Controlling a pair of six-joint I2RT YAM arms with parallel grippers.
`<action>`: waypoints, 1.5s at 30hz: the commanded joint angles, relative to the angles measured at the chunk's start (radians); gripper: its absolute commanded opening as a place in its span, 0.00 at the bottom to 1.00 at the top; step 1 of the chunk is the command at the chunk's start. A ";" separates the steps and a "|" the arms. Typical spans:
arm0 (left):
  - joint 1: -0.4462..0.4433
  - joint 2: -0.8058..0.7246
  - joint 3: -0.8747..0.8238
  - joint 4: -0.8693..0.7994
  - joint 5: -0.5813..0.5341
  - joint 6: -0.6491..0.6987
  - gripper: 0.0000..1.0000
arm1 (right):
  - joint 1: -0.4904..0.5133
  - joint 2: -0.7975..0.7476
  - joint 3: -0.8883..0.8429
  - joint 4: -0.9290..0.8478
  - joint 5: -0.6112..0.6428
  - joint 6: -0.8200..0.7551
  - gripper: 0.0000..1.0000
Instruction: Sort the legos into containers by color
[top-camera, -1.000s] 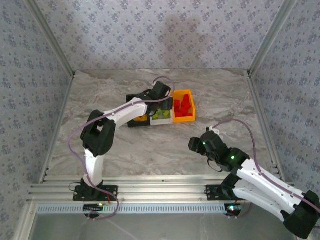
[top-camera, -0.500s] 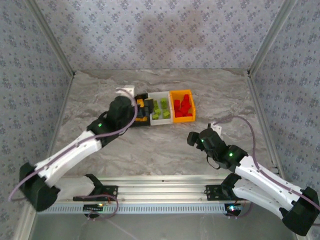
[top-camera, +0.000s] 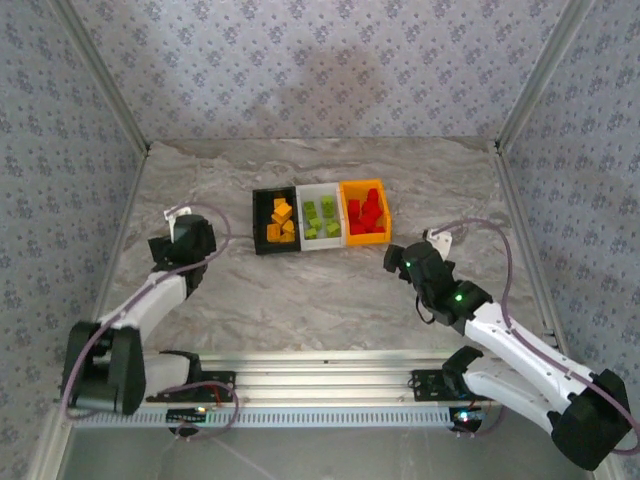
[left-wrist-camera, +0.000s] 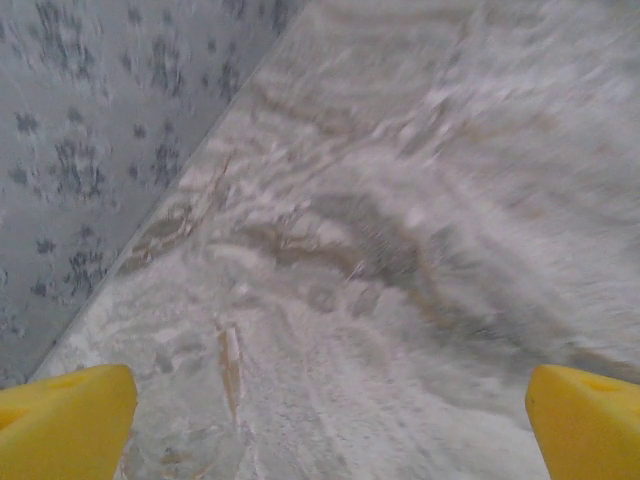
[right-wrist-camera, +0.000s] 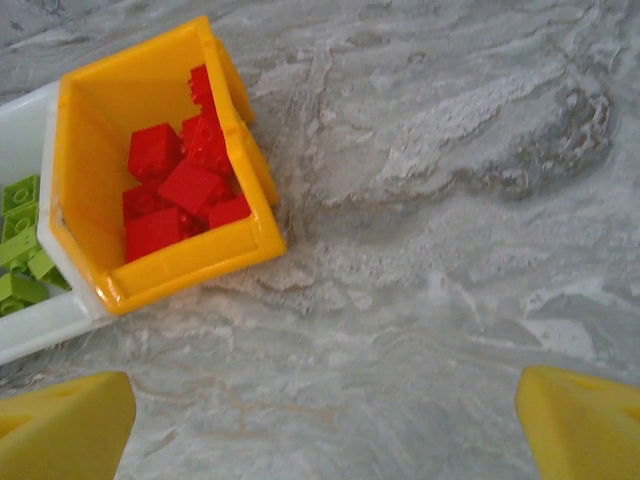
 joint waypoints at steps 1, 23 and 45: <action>0.019 0.090 -0.039 0.284 -0.014 0.113 1.00 | -0.026 0.014 0.008 0.081 0.057 -0.107 1.00; 0.118 0.291 -0.169 0.764 0.291 0.106 0.99 | -0.374 0.117 -0.156 0.517 0.051 -0.544 1.00; 0.118 0.289 -0.166 0.753 0.294 0.105 0.99 | -0.628 0.653 -0.211 1.196 -0.289 -0.673 1.00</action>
